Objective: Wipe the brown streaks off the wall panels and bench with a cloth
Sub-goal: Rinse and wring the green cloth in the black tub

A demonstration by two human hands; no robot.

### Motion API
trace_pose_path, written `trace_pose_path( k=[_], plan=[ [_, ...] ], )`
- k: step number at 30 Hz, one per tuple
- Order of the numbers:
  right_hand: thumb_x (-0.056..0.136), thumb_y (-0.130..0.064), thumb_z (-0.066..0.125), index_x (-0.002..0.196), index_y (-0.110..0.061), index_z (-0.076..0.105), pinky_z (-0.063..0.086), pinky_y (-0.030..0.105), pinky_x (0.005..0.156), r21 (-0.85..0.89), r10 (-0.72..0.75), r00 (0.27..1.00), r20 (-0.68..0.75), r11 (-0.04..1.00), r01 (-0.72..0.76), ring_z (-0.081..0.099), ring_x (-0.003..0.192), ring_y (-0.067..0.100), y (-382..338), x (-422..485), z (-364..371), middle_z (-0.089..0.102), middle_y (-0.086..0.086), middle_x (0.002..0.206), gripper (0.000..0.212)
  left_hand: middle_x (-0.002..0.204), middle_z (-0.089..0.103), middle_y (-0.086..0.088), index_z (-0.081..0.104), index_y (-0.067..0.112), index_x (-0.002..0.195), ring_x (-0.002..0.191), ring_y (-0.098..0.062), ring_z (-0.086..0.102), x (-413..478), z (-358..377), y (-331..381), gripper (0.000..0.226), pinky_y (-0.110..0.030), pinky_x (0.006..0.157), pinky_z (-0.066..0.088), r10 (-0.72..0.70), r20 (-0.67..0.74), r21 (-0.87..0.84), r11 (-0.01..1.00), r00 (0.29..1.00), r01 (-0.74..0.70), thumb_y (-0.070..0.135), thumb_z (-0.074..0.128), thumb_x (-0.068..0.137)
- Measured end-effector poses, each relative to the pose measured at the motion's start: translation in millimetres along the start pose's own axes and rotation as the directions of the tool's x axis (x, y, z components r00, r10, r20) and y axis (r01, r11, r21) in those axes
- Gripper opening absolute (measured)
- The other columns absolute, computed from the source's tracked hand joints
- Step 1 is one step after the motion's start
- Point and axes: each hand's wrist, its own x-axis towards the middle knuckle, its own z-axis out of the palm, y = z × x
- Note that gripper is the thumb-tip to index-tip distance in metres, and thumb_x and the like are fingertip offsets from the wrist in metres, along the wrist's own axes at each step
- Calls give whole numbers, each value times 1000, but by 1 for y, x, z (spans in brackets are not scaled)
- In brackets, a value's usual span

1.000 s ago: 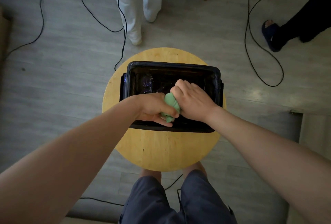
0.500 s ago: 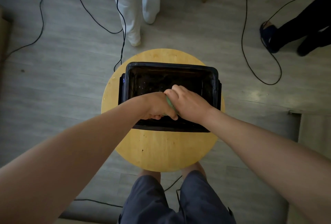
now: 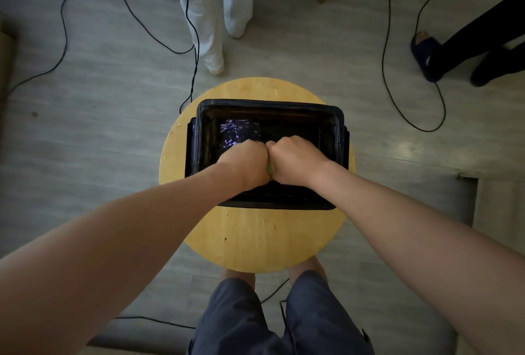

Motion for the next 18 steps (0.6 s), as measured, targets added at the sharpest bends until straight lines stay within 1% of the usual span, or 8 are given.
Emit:
trace_pose_path(
  k=[2, 5, 7, 8, 10, 13, 15, 18],
  plan=[
    [94, -24, 61, 113, -8, 59, 52, 41, 61, -11, -17, 999, -40, 1000, 16, 65, 78, 33, 2, 3, 2, 68, 12, 94, 25, 103, 61, -4, 57, 10, 116, 87, -26, 63, 3, 1, -4, 28, -37, 70, 52, -40, -41, -72, 997, 998, 37, 23, 63, 91],
    [90, -20, 71, 126, -9, 51, 54, 45, 61, 39, -70, 992, -108, 996, 74, 64, 84, 30, 12, 3, 11, 60, 11, 108, 43, 82, 60, 0, 63, 10, 96, 66, -16, 56, 10, -2, -14, 18, -29, 59, 45, -63, 193, -331, 935, 979, 126, 23, 70, 84],
    [87, -18, 76, 141, -7, 44, 55, 43, 67, 94, -137, 971, -196, 983, 157, 62, 93, 29, 19, -4, 15, 57, 13, 116, 64, 73, 56, -1, 61, 9, 96, 57, -13, 49, 6, -11, -23, 18, -25, 51, 41, -22, 403, -693, 646, 915, 321, 15, 74, 84],
    [87, -19, 78, 146, -7, 40, 54, 41, 69, 89, -184, 952, -245, 973, 211, 60, 95, 29, 22, -7, 15, 55, 14, 118, 71, 71, 52, -1, 59, 9, 97, 54, -11, 44, 1, -16, -26, 19, -23, 47, 37, 59, 475, -786, 476, 878, 393, 11, 74, 86],
    [89, -20, 77, 150, -6, 34, 49, 37, 67, 31, -288, 897, -335, 948, 316, 56, 90, 26, 28, -10, 15, 53, 14, 114, 77, 71, 48, 0, 58, 12, 97, 55, -9, 37, -5, -22, -30, 17, -21, 47, 30, 250, 529, -837, 310, 811, 451, 6, 71, 90],
    [89, -24, 75, 154, -9, 27, 41, 35, 65, -31, -335, 857, -392, 936, 352, 48, 80, 23, 28, -7, 13, 50, 11, 100, 82, 69, 46, 1, 56, 15, 87, 57, -9, 31, -8, -28, -25, 17, -19, 48, 26, 365, 568, -820, 324, 737, 472, 5, 67, 94],
    [87, -21, 76, 151, -4, 36, 42, 37, 61, -66, -319, 855, -410, 945, 321, 49, 76, 25, 26, -5, 12, 52, 11, 94, 77, 69, 45, 1, 56, 16, 85, 57, -9, 30, -7, -31, -22, 18, -19, 47, 25, 358, 596, -800, 345, 719, 491, 7, 69, 94],
    [76, -5, 79, 113, 2, 63, 43, 37, 49, -138, -310, 857, -412, 951, 278, 55, 65, 32, 25, -5, 11, 56, 14, 81, 42, 69, 46, 0, 57, 16, 90, 55, -8, 30, -7, -31, -15, 19, -17, 44, 27, 287, 627, -773, 341, 724, 535, 8, 74, 92]
  ],
)
